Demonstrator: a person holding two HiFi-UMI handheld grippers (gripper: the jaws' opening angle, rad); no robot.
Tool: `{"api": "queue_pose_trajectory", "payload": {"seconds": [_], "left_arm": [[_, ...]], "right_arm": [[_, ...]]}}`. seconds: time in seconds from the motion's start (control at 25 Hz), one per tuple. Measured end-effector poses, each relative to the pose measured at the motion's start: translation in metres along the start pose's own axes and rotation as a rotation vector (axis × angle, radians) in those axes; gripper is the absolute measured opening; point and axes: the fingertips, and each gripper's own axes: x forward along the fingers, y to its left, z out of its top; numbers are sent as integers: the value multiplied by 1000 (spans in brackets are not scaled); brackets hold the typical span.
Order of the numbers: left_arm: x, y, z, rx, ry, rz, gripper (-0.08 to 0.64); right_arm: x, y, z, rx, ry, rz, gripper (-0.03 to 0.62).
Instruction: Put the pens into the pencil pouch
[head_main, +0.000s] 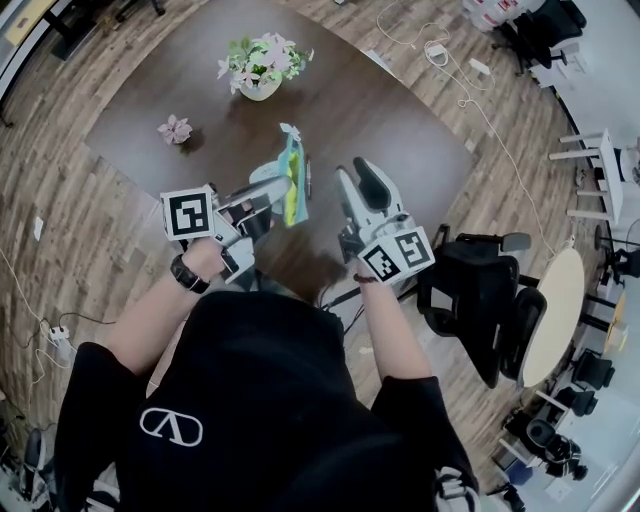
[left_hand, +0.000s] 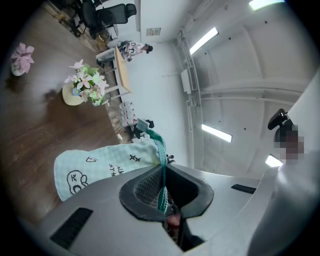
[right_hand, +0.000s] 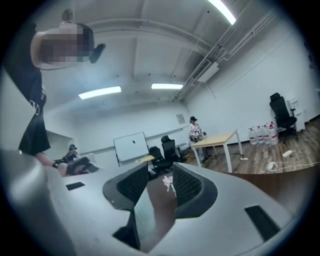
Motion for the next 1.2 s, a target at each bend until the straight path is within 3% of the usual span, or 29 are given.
{"api": "queue_pose_trajectory", "payload": {"seconds": [0.32, 0.52, 0.72, 0.96, 1.2], "left_arm": [[-38, 31, -7, -44, -68, 34, 15], [-59, 45, -10, -62, -105, 57, 15], [-76, 59, -9, -78, -132, 85, 15], [-91, 70, -11, -82, -147, 107, 15], [-94, 80, -15, -98, -141, 122, 15]], "right_arm": [[49, -89, -129, -64, 431, -183, 172], [68, -117, -226, -21, 709, -255, 172], [72, -127, -304, 55, 917, -294, 172], [71, -135, -352, 70, 1079, -331, 155], [72, -146, -361, -2, 1144, -342, 85]]}}
